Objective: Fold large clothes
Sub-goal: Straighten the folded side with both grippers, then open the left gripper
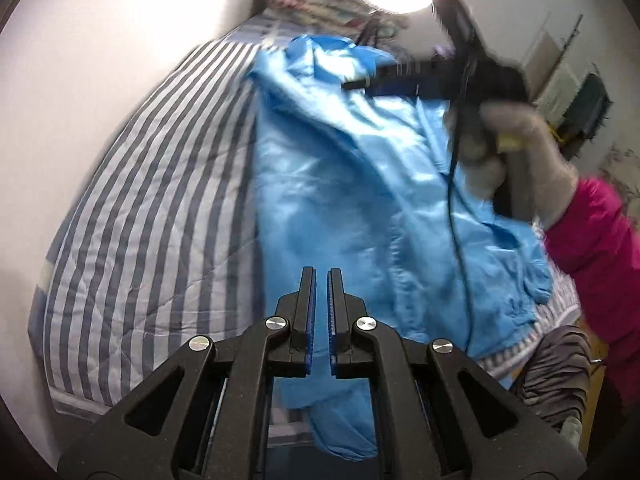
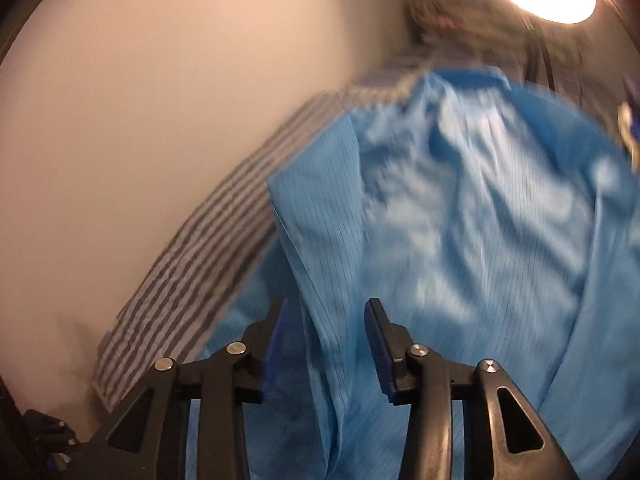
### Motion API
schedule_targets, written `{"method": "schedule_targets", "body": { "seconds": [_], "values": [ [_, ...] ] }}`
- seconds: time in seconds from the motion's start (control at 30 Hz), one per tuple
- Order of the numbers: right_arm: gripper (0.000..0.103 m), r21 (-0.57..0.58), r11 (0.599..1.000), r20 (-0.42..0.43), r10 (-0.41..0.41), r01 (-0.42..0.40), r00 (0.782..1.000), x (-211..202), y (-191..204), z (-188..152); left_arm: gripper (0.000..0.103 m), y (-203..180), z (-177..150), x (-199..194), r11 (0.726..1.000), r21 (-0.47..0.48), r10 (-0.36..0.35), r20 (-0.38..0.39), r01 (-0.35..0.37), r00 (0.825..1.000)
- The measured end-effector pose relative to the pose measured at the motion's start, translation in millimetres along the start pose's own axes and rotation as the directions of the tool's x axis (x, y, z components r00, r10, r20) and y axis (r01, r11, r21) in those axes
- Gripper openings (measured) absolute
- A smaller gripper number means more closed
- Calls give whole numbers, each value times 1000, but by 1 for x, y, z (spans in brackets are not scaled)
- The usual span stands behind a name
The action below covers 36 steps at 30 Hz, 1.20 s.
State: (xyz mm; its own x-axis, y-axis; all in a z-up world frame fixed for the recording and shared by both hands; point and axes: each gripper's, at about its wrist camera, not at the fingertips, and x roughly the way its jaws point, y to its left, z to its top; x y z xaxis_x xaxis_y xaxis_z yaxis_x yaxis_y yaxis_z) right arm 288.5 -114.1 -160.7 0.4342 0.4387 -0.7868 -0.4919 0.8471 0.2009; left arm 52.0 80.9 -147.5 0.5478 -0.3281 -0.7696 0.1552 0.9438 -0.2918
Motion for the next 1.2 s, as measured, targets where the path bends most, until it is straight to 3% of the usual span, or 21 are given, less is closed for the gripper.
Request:
{"method": "schedule_targets", "body": {
  "seconds": [0.17,0.37,0.5,0.53,0.6,0.67,0.8,0.9,1.0,1.07,1.13,1.2],
  "values": [
    [60,-185,980,8,-74,74,997,41,51,40,1,-5,-7,11,1000,26,12,-11,-12,1000],
    [60,-298,934,-33,-218,199,975,113,83,50,1,3,-10,34,1000,5,2,-69,-2,998],
    [52,-334,881,-55,-373,335,926,150,80,50,1,3,-11,50,1000,14,-19,-117,20,993],
    [35,-332,868,-66,-412,370,909,158,76,52,1,1,-12,54,999,20,-24,-131,26,991],
    [24,-296,891,-96,-385,343,918,163,67,58,1,-6,-18,66,998,49,-23,-171,31,985],
    [6,-271,909,-95,-354,318,930,157,63,64,1,-12,-23,74,996,80,-9,-197,25,980],
    [1,-171,967,-65,-203,189,977,131,40,81,1,-19,-31,83,993,121,12,-216,15,976],
    [0,-50,993,-12,-104,103,994,108,4,91,1,-19,-31,84,993,113,5,-220,20,975],
    [0,117,993,42,-9,4,999,95,-47,89,1,-21,-31,85,993,120,12,-219,15,976],
    [0,266,960,69,67,-83,995,93,-88,79,1,-21,-30,85,992,129,18,-217,11,976],
    [9,378,926,34,1,-14,999,101,-124,65,1,-23,-30,87,991,136,21,-216,9,976],
    [19,379,918,-39,-111,117,993,108,-135,55,1,-24,-29,88,990,140,22,-217,8,976]
  ]
}}
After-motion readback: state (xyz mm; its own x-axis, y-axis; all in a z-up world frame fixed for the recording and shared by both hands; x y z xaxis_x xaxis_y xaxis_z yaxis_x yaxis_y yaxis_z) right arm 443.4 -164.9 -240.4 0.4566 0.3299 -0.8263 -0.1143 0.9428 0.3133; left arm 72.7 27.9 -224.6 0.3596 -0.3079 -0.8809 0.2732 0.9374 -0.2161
